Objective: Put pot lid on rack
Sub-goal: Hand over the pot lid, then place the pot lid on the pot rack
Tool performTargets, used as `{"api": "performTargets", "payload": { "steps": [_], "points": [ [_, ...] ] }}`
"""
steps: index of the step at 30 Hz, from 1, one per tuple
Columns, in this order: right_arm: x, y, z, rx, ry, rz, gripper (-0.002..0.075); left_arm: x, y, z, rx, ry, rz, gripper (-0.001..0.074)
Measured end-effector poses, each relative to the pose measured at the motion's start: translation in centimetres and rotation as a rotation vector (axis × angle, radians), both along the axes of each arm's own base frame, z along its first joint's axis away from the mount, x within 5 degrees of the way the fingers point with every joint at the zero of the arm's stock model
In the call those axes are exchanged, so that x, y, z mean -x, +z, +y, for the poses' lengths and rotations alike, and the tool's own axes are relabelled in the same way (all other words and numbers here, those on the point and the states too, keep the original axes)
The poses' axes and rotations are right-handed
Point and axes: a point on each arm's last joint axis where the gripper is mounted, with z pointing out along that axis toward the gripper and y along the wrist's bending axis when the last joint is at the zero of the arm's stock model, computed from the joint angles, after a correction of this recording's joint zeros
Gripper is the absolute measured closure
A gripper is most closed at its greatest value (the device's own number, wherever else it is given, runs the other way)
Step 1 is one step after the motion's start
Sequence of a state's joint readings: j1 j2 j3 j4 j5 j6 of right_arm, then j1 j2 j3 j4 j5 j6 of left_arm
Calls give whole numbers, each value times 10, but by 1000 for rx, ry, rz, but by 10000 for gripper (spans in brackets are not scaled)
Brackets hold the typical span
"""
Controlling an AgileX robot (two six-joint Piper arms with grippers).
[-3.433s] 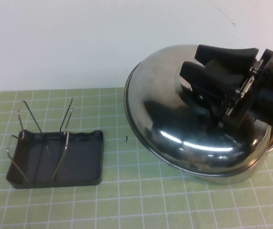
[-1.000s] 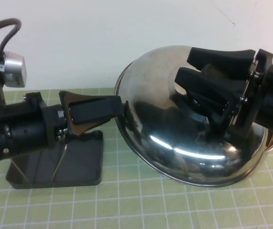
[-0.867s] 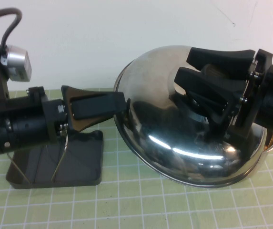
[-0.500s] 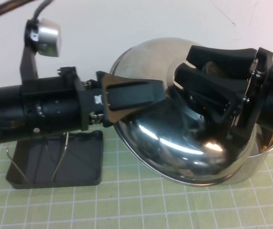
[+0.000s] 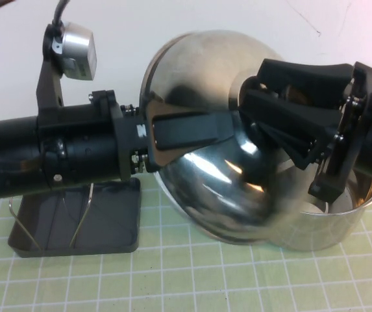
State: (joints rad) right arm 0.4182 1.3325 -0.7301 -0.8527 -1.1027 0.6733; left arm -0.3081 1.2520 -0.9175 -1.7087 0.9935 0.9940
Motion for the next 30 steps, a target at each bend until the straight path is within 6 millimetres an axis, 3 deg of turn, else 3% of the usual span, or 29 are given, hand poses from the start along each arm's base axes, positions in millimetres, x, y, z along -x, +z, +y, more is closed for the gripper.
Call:
{"api": "performTargets", "payload": {
  "steps": [3, 7, 17, 25, 30],
  "points": [
    [1, -1, 1, 14, 8, -2, 309, 0, -3, 0, -45, 3, -32, 640],
    [1, -2, 1, 20, 13, -3, 242, -2, -6, 0, -63, 6, -31, 642],
    [5, 5, -1, 17, 11, -42, 226, -1, 2, 5, -97, 86, -145, 642],
    [19, 23, -8, 30, -27, -147, 226, 20, 29, 35, -320, 389, -425, 642],
    [24, 24, -9, 76, -30, -175, 226, 27, 32, 49, -458, 484, -488, 642]
  ]
}}
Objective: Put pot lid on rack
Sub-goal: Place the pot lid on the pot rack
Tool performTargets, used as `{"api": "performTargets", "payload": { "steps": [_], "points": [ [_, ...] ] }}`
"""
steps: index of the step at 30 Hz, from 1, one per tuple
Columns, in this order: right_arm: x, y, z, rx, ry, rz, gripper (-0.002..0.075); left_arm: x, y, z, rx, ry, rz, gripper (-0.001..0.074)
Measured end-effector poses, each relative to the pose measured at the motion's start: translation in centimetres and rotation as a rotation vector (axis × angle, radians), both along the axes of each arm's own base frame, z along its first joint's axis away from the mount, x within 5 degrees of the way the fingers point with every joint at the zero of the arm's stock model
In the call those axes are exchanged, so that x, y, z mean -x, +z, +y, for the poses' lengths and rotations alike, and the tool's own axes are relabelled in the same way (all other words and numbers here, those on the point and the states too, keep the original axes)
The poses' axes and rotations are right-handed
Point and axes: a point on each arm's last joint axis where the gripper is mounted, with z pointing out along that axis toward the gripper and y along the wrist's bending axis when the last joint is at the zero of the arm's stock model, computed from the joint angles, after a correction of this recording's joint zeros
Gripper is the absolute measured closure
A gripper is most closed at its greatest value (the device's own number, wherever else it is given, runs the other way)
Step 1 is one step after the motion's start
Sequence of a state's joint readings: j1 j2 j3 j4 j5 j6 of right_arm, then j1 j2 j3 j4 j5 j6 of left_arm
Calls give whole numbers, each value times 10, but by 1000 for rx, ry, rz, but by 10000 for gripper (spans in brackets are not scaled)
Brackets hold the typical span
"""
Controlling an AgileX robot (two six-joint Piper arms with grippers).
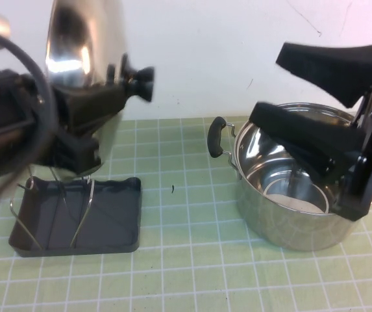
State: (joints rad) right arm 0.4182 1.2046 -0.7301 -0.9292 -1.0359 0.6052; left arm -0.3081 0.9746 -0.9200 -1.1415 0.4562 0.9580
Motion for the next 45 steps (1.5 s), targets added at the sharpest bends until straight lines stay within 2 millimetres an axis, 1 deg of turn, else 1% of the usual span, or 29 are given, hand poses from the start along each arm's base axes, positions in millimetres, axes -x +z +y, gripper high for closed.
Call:
{"api": "performTargets", "payload": {
  "steps": [4, 10, 15, 20, 25, 35, 45],
  "points": [
    [0, -2, 0, 30, -6, 0, 226, -2, -10, 5, -137, 36, 34, 642],
    [-3, -6, 0, 71, -35, 12, 230, -14, -24, 7, -235, 73, 86, 642],
    [-5, -10, 0, 108, -54, 22, 231, -30, -38, 6, -296, 99, 119, 642],
    [-6, -11, 0, 126, -67, 27, 231, -49, -58, 3, -346, 111, 183, 642],
    [-7, -12, -1, 136, -80, 36, 232, -61, -73, 1, -393, 112, 228, 642],
    [-9, -15, -2, 159, -107, 49, 232, -68, -83, 4, -441, 160, 268, 642],
    [-12, -17, -3, 179, -136, 64, 232, -76, -96, 3, -463, 163, 311, 641]
  ]
}}
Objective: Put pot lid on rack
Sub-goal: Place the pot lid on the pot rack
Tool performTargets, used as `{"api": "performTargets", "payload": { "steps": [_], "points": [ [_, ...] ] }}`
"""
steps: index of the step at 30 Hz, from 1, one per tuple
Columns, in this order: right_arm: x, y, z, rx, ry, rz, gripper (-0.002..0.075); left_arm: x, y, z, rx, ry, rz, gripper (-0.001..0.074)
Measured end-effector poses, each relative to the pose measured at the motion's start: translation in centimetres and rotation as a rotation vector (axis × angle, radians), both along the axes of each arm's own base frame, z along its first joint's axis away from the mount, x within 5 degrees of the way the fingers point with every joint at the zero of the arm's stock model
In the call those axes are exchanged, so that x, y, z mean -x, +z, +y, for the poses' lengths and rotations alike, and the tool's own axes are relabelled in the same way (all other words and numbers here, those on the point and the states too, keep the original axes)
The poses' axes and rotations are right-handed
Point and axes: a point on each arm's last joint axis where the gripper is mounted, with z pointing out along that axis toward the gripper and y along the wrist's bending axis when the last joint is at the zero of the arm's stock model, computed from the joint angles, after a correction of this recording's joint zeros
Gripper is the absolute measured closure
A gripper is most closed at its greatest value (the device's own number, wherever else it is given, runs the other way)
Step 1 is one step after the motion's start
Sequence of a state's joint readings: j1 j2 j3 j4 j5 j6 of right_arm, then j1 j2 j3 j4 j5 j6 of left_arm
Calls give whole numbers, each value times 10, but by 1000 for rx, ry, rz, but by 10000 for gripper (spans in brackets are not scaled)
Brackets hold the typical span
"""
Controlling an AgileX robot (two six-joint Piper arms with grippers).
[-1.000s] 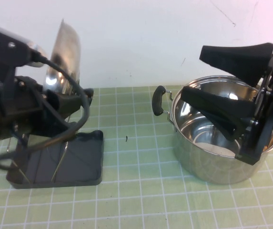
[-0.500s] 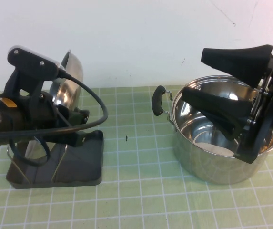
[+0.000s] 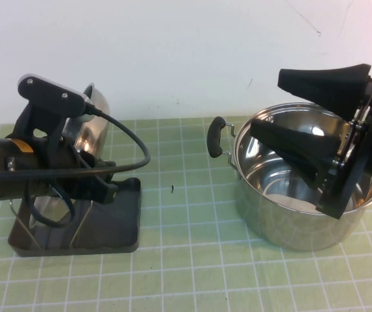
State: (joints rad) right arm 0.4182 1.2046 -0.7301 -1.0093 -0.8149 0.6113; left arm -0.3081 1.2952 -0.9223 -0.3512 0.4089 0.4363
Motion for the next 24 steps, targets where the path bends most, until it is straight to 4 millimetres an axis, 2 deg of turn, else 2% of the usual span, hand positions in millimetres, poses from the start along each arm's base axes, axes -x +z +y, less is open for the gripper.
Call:
{"api": "performTargets", "payload": {
  "steps": [3, 8, 11, 16, 20, 22, 24],
  "points": [
    [0, 0, 0, 2, -2, 1, 232, -1, -1, 0, -2, 3, -6, 597],
    [0, 0, 0, 3, -4, 2, 232, -2, 0, 1, -27, -1, -27, 403],
    [0, 0, 0, 4, -3, 2, 232, 1, 5, 4, -43, 1, -48, 362],
    [0, -1, 0, 4, -2, 20, 248, 15, 28, 15, -20, 41, -122, 348],
    [0, -1, -2, 22, -25, 24, 333, 38, 53, 26, 11, 59, -200, 350],
    [1, 1, -5, 34, -61, 26, 403, 53, 64, 29, 21, 53, -230, 379],
    [2, 4, -10, 44, -111, 39, 480, 71, 75, 35, 27, 51, -248, 466]
  ]
}}
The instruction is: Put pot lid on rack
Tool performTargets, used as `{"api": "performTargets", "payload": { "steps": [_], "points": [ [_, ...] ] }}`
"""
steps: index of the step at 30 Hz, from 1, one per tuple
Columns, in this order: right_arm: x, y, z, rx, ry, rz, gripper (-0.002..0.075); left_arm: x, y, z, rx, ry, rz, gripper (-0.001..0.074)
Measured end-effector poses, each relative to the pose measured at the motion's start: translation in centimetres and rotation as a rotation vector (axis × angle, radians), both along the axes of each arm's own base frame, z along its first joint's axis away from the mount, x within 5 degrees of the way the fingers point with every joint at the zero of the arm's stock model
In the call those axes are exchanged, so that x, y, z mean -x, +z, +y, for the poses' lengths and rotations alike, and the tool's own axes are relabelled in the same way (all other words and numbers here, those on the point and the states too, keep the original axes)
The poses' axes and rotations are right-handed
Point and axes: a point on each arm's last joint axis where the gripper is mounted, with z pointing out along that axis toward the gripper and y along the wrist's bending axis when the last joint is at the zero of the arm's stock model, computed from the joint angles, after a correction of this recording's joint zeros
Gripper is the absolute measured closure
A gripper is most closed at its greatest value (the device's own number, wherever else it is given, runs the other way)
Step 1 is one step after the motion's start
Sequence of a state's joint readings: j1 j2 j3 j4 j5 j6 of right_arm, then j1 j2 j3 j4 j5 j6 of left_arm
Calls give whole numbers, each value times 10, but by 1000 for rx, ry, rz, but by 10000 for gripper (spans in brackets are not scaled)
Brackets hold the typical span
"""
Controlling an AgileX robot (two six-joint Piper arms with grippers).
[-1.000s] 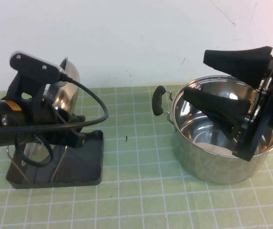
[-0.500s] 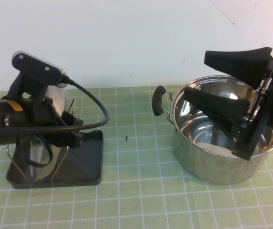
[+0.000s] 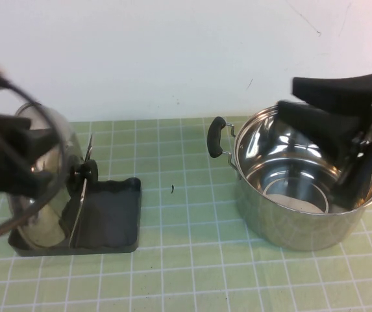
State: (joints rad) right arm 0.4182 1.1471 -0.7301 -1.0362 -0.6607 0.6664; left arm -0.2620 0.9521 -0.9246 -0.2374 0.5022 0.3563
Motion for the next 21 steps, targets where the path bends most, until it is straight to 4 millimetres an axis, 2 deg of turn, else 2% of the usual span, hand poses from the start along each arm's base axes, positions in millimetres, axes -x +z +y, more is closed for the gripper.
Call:
{"api": "performTargets", "payload": {
  "steps": [3, 6, 9, 12, 17, 21],
  "points": [
    [7, 8, -11, 9, -91, 19, 581, 24, 10, 10, -15, 18, -11, 645],
    [21, 21, -26, -3, -186, 17, 660, 51, 19, 23, -35, 68, -34, 708],
    [43, 28, -42, -28, -246, -8, 705, 74, 18, 34, -22, 132, -71, 727],
    [71, 27, -57, -63, -266, -55, 718, 97, 4, 43, 3, 184, -81, 732],
    [110, 15, -77, -132, -289, -95, 726, 130, -37, 53, 45, 240, -47, 734],
    [131, 4, -86, -195, -284, -95, 727, 153, -68, 59, 99, 281, -21, 735]
  ]
}}
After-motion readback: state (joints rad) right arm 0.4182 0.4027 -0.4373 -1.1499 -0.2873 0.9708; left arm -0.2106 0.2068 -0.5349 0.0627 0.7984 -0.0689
